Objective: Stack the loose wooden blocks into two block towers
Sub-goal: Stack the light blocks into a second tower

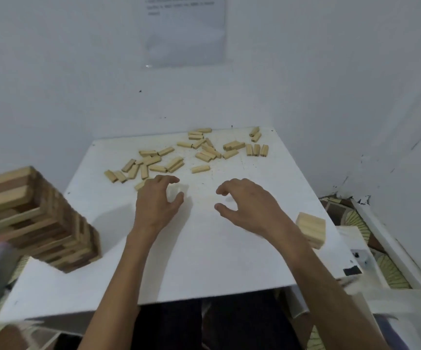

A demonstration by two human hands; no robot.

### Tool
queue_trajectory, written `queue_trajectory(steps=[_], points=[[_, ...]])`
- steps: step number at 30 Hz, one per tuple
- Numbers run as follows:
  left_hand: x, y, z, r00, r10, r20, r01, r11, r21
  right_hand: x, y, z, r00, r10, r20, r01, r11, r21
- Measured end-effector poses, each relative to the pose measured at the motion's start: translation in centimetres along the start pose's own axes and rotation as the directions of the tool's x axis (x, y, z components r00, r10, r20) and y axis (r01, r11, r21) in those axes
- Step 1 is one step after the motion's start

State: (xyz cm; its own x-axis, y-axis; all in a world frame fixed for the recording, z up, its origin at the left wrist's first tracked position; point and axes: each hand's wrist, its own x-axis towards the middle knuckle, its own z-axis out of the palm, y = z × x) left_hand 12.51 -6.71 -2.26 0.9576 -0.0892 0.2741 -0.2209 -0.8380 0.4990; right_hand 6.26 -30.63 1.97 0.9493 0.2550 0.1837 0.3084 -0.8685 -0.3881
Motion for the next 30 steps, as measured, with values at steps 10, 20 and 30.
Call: queue_trajectory(steps=[10,20,30], points=[[1.2,-4.8,0.0,0.93,-0.316,-0.19,0.33,0.943,0.048,11.1,-4.0,6.6,0.977,-0.204,0.065,0.207,0.977,-0.041],[2.5,-5.6,0.5,0.904,-0.368,-0.22,0.36,0.93,-0.075,18.6,-2.4,9.2,0.982,-0.082,0.169,0.135,0.935,-0.328],[2.1,-5.7,0.4,0.935,-0.313,-0.167,0.293,0.947,-0.132,16.8,-3.0,9.2,0.996,-0.083,-0.029,0.078,0.986,-0.149]])
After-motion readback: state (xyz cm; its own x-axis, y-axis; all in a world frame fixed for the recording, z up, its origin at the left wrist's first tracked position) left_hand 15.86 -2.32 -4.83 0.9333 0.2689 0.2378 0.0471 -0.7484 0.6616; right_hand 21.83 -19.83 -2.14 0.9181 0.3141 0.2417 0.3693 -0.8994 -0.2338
